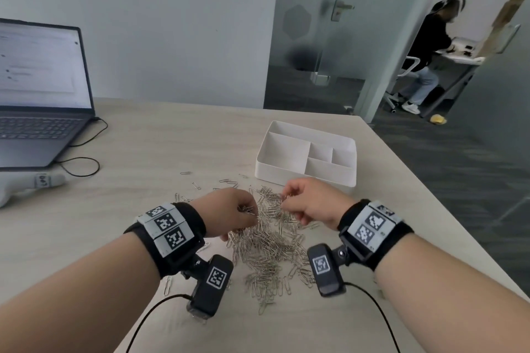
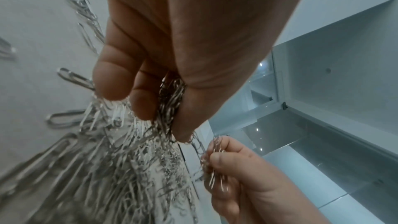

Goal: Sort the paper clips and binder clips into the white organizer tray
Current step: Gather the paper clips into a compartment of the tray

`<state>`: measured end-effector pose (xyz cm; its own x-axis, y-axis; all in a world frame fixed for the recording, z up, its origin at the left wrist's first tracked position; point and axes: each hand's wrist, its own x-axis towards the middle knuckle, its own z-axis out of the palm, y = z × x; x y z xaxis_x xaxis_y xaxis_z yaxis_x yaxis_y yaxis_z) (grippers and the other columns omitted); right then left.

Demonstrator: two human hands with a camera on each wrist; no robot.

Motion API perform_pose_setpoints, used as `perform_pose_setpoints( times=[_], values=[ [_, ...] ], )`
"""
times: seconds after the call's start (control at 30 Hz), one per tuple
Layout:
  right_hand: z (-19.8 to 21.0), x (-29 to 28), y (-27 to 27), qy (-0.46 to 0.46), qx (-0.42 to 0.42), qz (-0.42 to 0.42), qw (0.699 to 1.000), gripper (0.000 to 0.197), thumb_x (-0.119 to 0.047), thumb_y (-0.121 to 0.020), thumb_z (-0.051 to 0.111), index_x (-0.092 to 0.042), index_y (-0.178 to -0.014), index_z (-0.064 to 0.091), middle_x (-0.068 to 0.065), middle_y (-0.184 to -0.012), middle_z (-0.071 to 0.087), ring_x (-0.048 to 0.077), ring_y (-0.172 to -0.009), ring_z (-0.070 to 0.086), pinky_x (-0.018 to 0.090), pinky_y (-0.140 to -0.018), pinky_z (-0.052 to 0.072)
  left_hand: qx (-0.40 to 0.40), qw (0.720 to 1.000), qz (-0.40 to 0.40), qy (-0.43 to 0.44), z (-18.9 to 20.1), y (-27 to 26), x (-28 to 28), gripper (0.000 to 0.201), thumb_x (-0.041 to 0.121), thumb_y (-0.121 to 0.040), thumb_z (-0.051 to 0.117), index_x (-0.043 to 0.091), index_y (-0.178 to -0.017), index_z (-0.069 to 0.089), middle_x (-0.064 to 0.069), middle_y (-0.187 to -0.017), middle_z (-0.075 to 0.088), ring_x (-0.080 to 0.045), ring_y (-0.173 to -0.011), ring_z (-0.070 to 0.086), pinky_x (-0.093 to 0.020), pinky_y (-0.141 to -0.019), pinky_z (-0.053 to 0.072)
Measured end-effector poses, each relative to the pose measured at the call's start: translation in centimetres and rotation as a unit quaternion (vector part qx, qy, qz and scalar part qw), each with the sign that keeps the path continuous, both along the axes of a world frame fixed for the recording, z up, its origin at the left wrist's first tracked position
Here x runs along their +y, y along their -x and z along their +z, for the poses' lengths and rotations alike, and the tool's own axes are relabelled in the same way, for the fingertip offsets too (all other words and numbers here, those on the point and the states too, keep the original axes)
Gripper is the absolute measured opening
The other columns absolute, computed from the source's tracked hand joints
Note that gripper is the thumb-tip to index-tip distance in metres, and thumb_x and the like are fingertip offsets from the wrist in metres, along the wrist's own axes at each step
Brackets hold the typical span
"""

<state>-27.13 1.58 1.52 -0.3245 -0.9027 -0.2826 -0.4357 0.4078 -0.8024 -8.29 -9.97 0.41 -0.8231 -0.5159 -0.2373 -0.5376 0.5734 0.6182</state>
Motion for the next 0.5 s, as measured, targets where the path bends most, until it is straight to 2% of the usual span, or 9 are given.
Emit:
perform_pose_setpoints(
  times=[0.1, 0.2, 0.33, 0.5],
  values=[
    [1.5, -2.3, 1.5, 0.053, -0.044, -0.049, 0.996, 0.015, 0.000, -0.088, 0.066, -0.002, -0.103, 0.063, 0.003, -0.070, 0.059, 0.009, -0.050, 0.052, 0.022, -0.047, 0.047, 0.021, 1.000, 0.008, -0.011, 0.0, 0.3, -0.9, 0.005, 0.031, -0.090, 0.065, 0.027, -0.094, 0.067, 0.003, -0.081, 0.067, -0.013, -0.051, 0.063, -0.035, -0.058, 0.061],
    [2.5, -5.2, 3.1, 0.099, -0.057, -0.095, 0.989, 0.009, 0.000, -0.089, 0.065, -0.006, -0.094, 0.062, 0.004, -0.069, 0.057, 0.011, -0.053, 0.053, 0.024, -0.049, 0.049, 0.035, 0.999, 0.017, -0.015, -0.4, 0.5, -1.5, 0.004, 0.030, -0.090, 0.066, 0.026, -0.092, 0.067, 0.004, -0.080, 0.065, -0.008, -0.044, 0.059, -0.031, -0.054, 0.059],
    [2.2, -8.9, 4.9, 0.124, -0.017, -0.146, 0.981, 0.008, -0.003, -0.086, 0.064, -0.010, -0.090, 0.064, 0.008, -0.071, 0.059, 0.015, -0.058, 0.055, 0.028, -0.053, 0.051, 0.052, 0.998, 0.032, -0.025, -1.2, 0.7, -2.3, 0.004, 0.027, -0.091, 0.067, 0.023, -0.092, 0.067, 0.004, -0.081, 0.062, -0.003, -0.044, 0.057, -0.024, -0.049, 0.055],
    [1.1, -11.2, 5.6, 0.079, 0.045, -0.144, 0.985, 0.012, -0.002, -0.087, 0.061, -0.008, -0.097, 0.063, 0.007, -0.072, 0.060, 0.015, -0.058, 0.056, 0.026, -0.052, 0.052, 0.087, 0.995, 0.047, -0.026, -1.1, 1.5, -3.7, 0.004, 0.025, -0.090, 0.068, 0.023, -0.088, 0.067, 0.004, -0.076, 0.064, 0.000, -0.044, 0.056, -0.021, -0.047, 0.051]
  ],
)
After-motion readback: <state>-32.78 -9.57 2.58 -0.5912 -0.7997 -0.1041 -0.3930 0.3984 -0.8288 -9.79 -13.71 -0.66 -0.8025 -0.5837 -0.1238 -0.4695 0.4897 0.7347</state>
